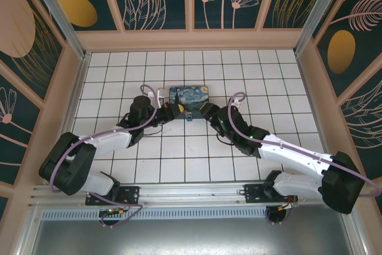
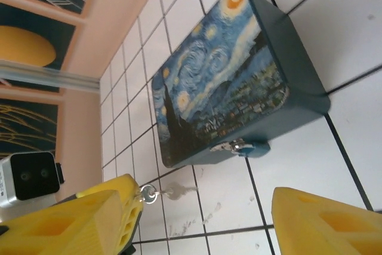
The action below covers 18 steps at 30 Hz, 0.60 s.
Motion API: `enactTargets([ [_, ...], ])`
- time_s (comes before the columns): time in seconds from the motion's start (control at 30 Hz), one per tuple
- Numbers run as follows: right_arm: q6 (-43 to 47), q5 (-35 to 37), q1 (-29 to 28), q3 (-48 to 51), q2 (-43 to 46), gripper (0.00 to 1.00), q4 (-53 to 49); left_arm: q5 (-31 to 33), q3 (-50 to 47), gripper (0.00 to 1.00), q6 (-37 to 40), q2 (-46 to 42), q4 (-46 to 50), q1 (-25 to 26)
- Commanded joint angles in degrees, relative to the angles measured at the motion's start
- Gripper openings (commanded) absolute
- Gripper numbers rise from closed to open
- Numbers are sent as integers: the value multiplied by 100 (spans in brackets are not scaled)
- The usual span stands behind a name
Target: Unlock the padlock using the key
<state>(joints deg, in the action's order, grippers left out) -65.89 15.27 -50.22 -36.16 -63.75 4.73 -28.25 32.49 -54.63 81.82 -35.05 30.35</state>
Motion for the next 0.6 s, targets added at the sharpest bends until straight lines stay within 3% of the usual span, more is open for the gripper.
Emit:
enactTargets([
  [0.0, 1330, -839, 199, 274, 144, 66, 1368, -198, 272, 0, 814, -136, 453, 15],
  [0.17, 2071, -1998, 515, 645, 35, 63, 2645, -452, 346, 0, 1005, -178, 357, 5],
  [0.57, 2192, -2916, 784, 1066, -699, 53, 4424, -1332, 381, 0, 471, -7, -317, 11],
])
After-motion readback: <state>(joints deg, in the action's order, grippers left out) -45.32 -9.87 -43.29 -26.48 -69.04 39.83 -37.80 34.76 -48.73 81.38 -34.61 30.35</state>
